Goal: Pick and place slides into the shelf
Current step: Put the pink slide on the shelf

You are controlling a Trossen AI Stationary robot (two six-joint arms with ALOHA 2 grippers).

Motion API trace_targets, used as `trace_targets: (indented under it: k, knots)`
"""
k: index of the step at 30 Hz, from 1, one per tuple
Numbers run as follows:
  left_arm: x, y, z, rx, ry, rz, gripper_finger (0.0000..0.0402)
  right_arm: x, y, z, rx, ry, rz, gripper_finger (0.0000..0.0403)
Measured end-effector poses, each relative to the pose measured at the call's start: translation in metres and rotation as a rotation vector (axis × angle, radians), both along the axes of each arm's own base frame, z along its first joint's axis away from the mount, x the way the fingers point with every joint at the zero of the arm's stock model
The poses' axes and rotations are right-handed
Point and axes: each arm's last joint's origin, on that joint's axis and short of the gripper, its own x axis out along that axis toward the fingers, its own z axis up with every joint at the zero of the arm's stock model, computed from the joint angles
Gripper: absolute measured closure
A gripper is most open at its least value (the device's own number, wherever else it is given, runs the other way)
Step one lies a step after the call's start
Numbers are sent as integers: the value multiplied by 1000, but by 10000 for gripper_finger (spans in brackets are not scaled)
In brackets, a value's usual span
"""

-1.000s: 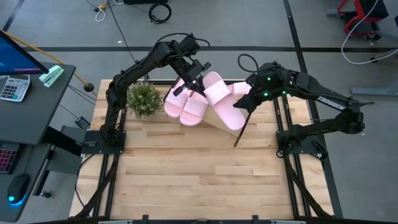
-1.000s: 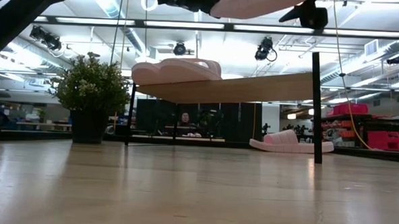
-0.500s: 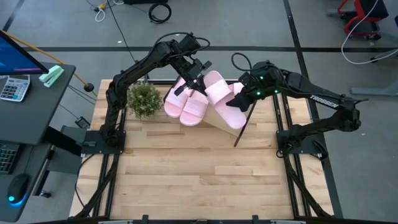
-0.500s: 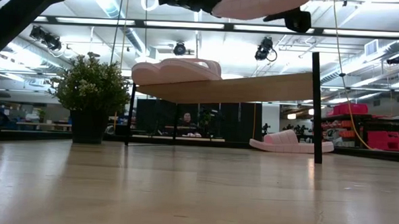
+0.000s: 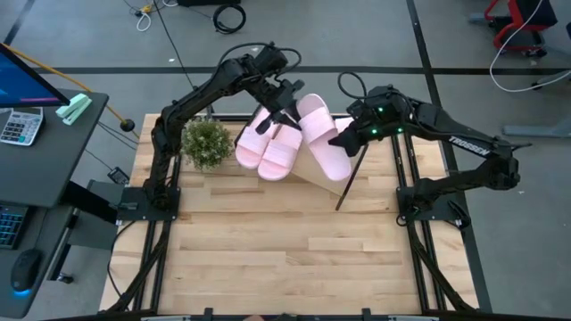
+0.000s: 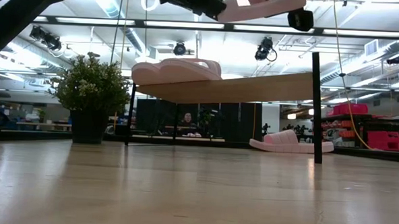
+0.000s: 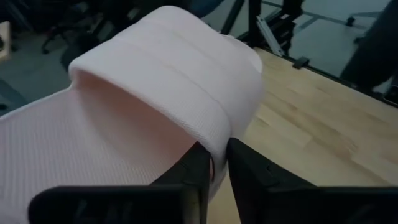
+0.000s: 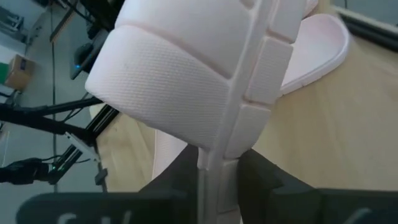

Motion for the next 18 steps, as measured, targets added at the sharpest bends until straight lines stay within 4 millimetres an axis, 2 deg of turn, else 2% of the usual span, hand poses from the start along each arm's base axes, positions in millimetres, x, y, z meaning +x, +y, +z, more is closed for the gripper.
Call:
trace_targets:
  k: [9,18]
  knots:
    - [0,15,9,-41,-54,89,313,-23,7,17,-34,-62,-89,329]
    - [5,27,23,-97,-150,180,309,-35,11,18,-33,-30,-125,329]
